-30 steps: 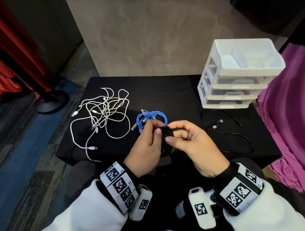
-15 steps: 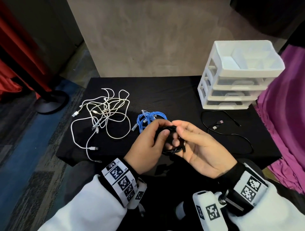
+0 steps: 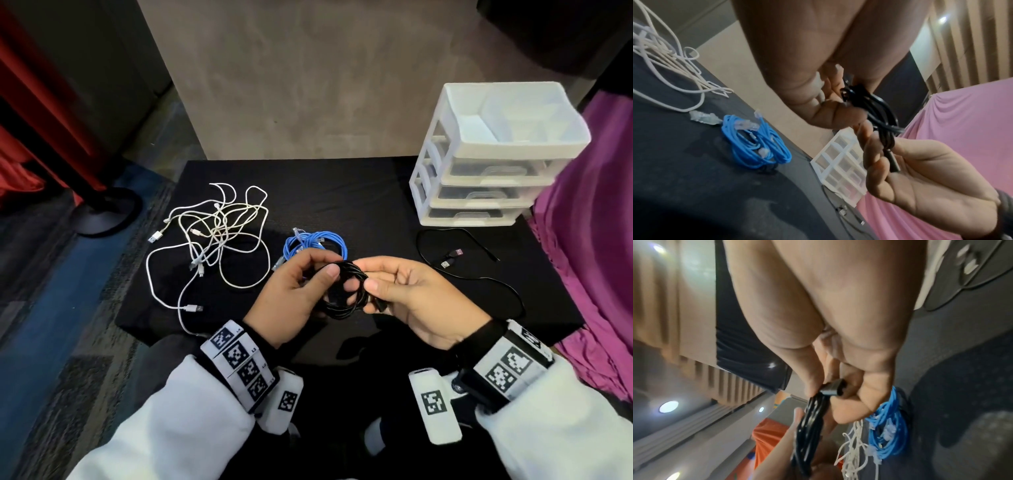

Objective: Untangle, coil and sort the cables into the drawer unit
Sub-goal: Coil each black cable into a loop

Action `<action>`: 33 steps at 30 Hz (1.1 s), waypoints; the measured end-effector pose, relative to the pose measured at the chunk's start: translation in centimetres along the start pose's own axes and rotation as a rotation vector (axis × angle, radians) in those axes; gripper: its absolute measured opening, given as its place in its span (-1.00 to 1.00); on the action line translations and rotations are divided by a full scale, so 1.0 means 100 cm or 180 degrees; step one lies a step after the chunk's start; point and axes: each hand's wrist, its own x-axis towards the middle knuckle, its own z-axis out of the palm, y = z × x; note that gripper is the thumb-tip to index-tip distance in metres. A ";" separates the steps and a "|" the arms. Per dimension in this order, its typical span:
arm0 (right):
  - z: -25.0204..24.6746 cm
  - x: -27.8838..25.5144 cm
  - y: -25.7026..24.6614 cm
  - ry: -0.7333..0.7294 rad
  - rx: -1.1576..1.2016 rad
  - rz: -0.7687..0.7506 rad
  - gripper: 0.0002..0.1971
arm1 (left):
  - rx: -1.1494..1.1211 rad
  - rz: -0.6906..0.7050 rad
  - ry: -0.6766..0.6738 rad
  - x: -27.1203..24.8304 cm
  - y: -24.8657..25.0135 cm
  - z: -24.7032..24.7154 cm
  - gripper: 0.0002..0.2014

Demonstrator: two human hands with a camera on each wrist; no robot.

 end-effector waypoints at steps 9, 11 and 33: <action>-0.023 0.072 0.041 0.0902 -0.1028 0.0048 -0.82 | 0.0837 -0.0748 0.0519 0.039 -0.041 -0.011 -0.90; -0.026 0.084 0.048 0.0905 -0.1400 0.0052 -0.82 | 0.1096 -0.0919 0.0597 0.045 -0.050 -0.015 -0.88; -0.123 0.053 0.023 0.2318 -0.3731 -0.0186 -0.87 | 0.2348 -0.0327 0.0920 0.050 -0.040 -0.028 -0.80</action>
